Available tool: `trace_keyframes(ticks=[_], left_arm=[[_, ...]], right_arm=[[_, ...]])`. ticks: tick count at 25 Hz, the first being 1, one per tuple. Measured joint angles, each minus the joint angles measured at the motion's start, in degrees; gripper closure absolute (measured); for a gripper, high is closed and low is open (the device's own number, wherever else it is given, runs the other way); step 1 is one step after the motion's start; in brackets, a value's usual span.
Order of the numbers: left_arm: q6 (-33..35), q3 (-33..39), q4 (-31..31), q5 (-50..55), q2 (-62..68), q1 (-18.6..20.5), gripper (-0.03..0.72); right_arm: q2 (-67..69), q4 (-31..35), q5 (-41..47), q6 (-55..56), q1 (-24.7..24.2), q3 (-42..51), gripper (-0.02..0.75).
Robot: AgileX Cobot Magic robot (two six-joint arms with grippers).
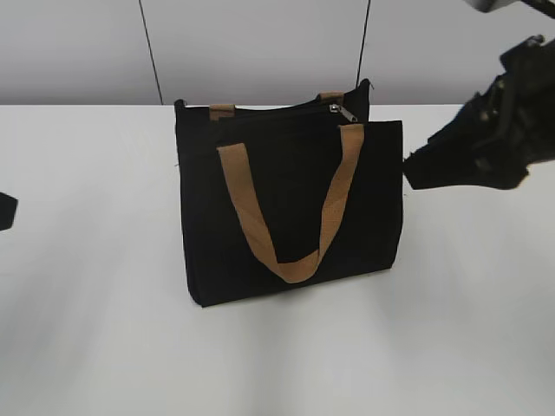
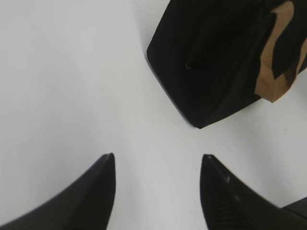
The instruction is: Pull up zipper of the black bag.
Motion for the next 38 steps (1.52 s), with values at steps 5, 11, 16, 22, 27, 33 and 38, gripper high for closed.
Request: trace_keyframes(ticks=[5, 11, 16, 22, 27, 33, 38], left_arm=[[-3.35, 0.36, 3.48, 5.56, -11.19, 0.00, 0.264], [-4.29, 2.26, 6.69, 13.02, -22.02, 0.00, 0.264], [-4.36, 3.28, 6.88, 17.51, -31.27, 0.00, 0.264], [-4.36, 3.30, 6.87, 21.78, -40.30, 0.00, 0.264], [-4.36, 6.16, 6.64, 22.43, -44.22, 0.00, 0.264], [-4.36, 8.40, 6.28, 21.61, -44.64, 0.00, 0.264], [-4.19, 8.40, 6.28, 21.30, -44.64, 0.00, 0.267]], right_arm=[[-11.70, -5.27, -0.18, 5.33, 0.00, 6.25, 0.346], [-26.24, -14.36, -0.11, 17.46, 0.00, 13.33, 0.346], [-40.11, -21.02, 2.99, 27.56, 0.00, 18.92, 0.346], [-55.22, -29.89, 12.43, 36.29, 0.00, 20.29, 0.346], [-61.34, -34.09, 16.75, 38.20, 0.00, 22.20, 0.349], [-62.71, -34.36, 15.87, 38.44, 0.00, 27.08, 0.348], [-62.71, -34.68, 15.22, 38.44, 0.00, 27.25, 0.348]])
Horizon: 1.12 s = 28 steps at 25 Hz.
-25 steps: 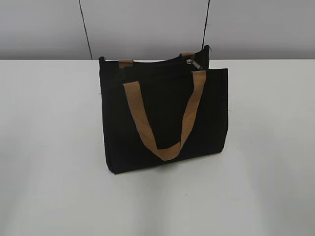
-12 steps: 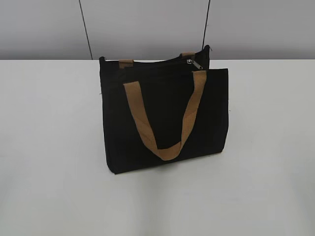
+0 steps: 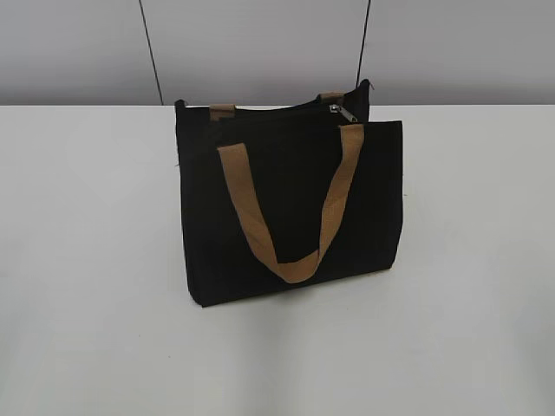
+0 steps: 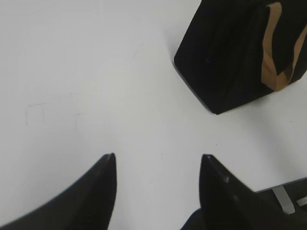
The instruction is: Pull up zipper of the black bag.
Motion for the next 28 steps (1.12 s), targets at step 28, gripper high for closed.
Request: trace_keyframes(ticks=[28], left_arm=[[0.07, 0.00, -0.05, -0.07, -6.06, 12.16, 0.382]], right_arm=[[-5.22, -0.05, -0.25, 0.06, -4.51, 0.00, 0.348]])
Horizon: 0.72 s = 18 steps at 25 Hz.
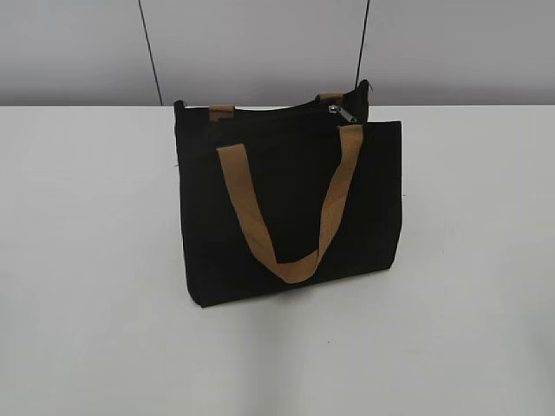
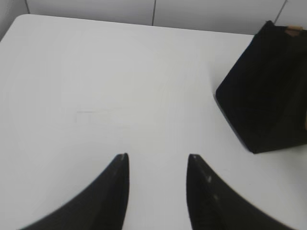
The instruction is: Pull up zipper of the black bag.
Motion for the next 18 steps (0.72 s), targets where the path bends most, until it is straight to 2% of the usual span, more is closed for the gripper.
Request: trace_keyframes(ticks=[4, 8, 12, 18], left_arm=[[0.00, 0.00, 0.05, 0.00, 0.00, 4.75, 0.388], [0.00, 0.00, 0.05, 0.00, 0.00, 7.88, 0.388], [0.00, 0.00, 0.05, 0.00, 0.00, 8.28, 0.388], [0.00, 0.00, 0.05, 0.00, 0.00, 8.28, 0.390]], right_arm=[[-2.31, 0.00, -0.05, 0.00, -5.33, 0.00, 0.348], [-4.68, 0.00, 0.00, 0.00, -9.00, 0.00, 0.348], [-4.97, 0.00, 0.00, 0.00, -10.72, 0.00, 0.348], [-4.97, 0.05, -0.05, 0.00, -10.80, 0.00, 0.348]])
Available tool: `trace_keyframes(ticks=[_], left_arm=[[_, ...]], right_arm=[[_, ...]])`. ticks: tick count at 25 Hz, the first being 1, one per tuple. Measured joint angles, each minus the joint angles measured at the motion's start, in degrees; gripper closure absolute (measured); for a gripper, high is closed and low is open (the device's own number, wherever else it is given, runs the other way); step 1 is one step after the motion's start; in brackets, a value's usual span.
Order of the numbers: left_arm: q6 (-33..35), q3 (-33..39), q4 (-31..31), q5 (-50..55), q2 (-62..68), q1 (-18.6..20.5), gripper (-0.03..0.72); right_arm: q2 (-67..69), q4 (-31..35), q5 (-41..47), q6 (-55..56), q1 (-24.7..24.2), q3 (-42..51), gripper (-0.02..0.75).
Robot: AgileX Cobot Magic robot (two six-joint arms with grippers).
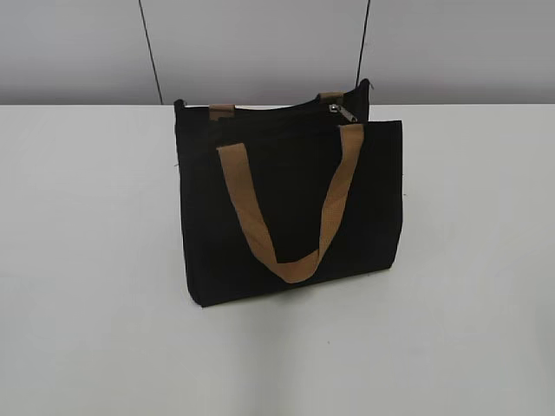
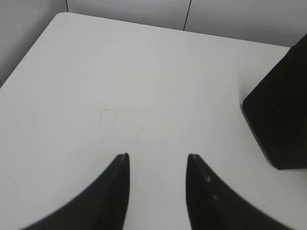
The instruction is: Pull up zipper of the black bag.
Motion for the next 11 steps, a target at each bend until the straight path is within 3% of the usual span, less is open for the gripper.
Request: trace_keyframes(ticks=[11], left_arm=[[0.00, 0.00, 0.00, 0.00, 0.00, 0.00, 0.398]], right_arm=[[0.00, 0.00, 0.00, 0.00, 0.00, 0.00, 0.348]])
